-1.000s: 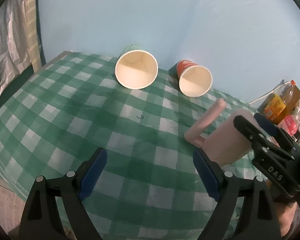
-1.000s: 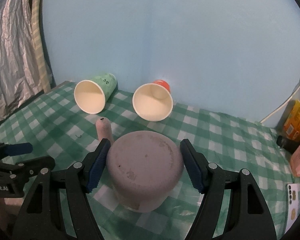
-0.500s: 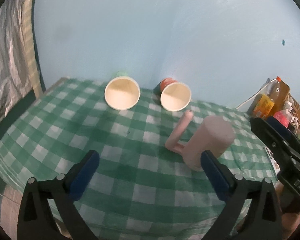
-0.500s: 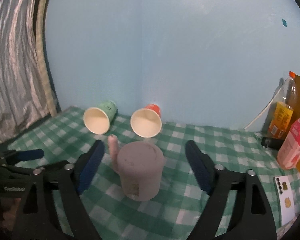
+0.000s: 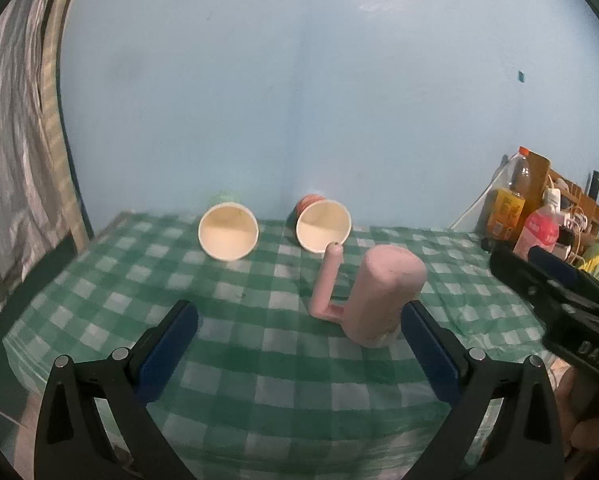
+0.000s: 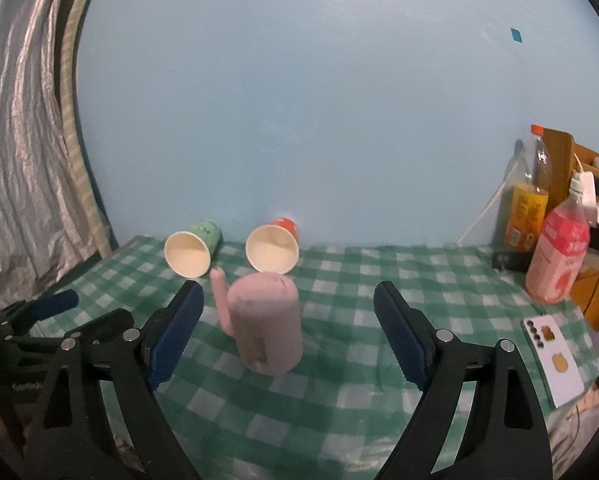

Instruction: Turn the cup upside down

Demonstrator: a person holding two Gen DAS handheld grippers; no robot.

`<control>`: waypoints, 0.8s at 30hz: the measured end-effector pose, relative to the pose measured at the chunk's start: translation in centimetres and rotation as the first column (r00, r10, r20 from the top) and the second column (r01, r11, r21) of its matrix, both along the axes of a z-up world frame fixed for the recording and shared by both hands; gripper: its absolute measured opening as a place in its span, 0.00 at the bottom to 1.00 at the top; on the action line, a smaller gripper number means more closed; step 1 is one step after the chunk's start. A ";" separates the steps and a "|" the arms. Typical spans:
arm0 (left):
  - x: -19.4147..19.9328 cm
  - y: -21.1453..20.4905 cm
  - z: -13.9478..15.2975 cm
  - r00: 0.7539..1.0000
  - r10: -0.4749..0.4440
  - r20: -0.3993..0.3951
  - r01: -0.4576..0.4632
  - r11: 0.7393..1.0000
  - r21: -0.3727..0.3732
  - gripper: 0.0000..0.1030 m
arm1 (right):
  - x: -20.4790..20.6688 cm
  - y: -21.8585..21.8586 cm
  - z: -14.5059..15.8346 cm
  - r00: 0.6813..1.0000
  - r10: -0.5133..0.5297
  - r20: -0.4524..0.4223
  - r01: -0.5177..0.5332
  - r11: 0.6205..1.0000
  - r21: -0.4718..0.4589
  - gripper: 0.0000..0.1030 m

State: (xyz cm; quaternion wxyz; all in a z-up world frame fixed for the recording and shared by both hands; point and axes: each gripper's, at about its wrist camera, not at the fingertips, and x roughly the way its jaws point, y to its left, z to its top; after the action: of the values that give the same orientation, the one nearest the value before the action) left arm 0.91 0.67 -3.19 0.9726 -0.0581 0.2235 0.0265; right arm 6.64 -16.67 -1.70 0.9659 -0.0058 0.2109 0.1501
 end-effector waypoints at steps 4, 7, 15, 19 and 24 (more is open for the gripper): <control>-0.7 -0.3 0.6 0.999 -0.012 0.046 0.011 0.999 0.031 1.00 | 0.0 -0.2 -0.4 1.000 -0.017 -0.015 0.017 1.000 -0.005 0.84; -1.2 -0.1 0.9 0.998 -0.020 0.063 0.019 1.000 0.015 1.00 | 0.0 -0.2 -0.5 1.000 -0.020 -0.019 0.019 1.000 -0.013 0.84; -2.0 -0.4 1.5 0.995 -0.016 0.096 0.017 1.000 -0.001 1.00 | 0.1 -0.4 -0.8 0.999 -0.015 -0.030 0.015 1.000 -0.006 0.84; -2.1 -0.5 1.6 0.995 -0.007 0.096 0.007 1.000 0.005 1.00 | 0.2 -0.4 -0.8 0.999 -0.013 -0.033 0.012 1.000 -0.009 0.84; -1.6 -0.6 1.4 0.997 0.041 0.068 -0.044 0.998 0.036 1.00 | 0.2 -0.4 -0.8 0.999 -0.011 -0.037 0.011 1.000 -0.009 0.84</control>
State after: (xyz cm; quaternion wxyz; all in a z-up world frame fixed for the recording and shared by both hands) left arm -0.72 0.07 -1.82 0.9797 -0.0453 0.1888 0.0494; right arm 6.79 -17.02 -2.55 0.9627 -0.0064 0.2292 0.1438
